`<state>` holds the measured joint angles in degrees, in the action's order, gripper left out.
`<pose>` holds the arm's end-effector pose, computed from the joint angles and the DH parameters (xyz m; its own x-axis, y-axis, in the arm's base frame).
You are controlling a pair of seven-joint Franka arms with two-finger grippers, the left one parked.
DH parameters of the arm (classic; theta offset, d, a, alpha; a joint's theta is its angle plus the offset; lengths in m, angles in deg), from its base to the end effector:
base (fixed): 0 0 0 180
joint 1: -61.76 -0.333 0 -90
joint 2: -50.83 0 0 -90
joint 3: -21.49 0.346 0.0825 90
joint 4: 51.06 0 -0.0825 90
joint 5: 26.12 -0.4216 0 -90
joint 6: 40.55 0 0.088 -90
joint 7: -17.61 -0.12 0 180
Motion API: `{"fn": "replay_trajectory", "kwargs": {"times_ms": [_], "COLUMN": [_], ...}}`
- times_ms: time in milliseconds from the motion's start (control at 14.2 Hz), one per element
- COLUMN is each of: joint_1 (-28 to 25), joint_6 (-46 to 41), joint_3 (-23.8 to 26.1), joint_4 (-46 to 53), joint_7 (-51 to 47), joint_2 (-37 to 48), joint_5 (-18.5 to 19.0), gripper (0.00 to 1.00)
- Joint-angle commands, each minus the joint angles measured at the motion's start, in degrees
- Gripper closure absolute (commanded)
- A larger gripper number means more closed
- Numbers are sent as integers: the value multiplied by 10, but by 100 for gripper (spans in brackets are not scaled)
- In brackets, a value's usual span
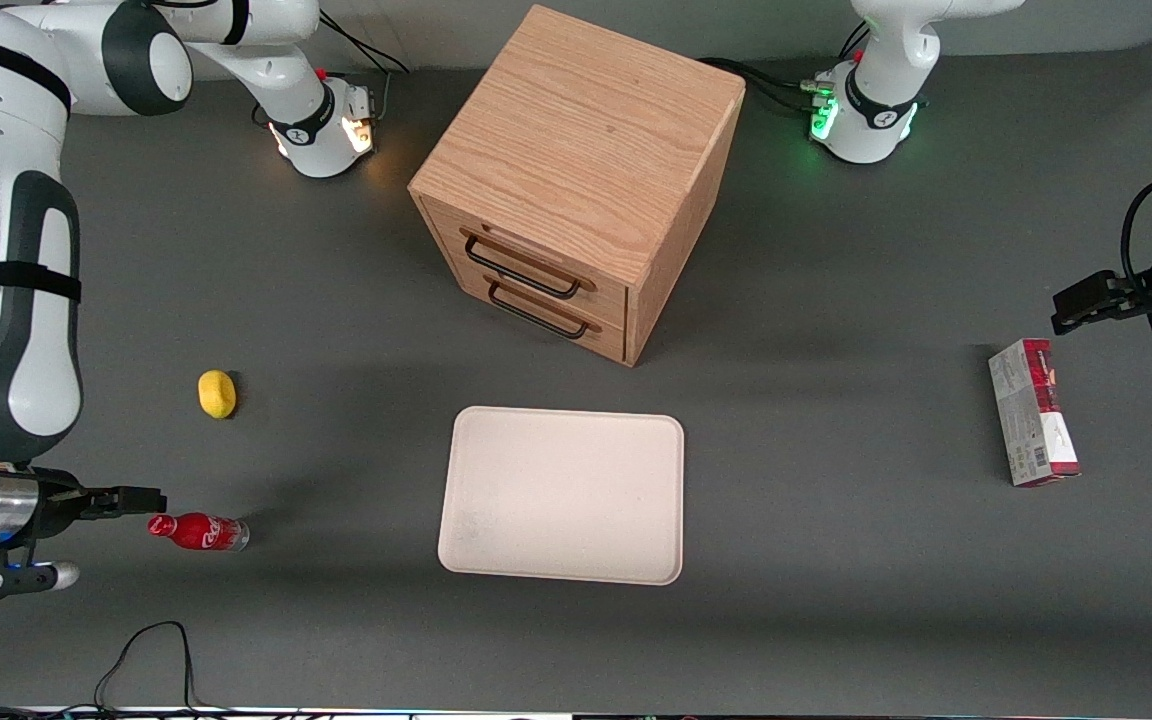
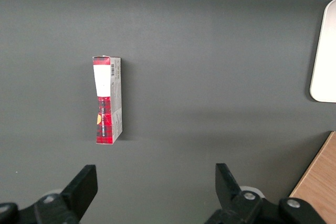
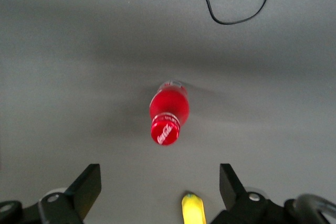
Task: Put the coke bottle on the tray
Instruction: 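Lower the right gripper around the bottle cap and close it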
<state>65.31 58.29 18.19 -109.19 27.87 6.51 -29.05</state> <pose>0.8070 -0.0759 0.3878 0.9961 0.0657 -0.0592 0.0645 -0.9977 -0.0206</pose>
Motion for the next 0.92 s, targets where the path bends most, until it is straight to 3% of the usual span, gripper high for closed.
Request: {"fn": "replay_trajectory", "kwargs": {"times_ms": [0,847], "joint_1": [-7,-12], "joint_6": [43,96], "joint_3": [-4,-5], "joint_4": [-33,-34], "joint_7": [13,17], "joint_2": [7,-35], "joint_5": [-2,19], "gripper": [0,0]}}
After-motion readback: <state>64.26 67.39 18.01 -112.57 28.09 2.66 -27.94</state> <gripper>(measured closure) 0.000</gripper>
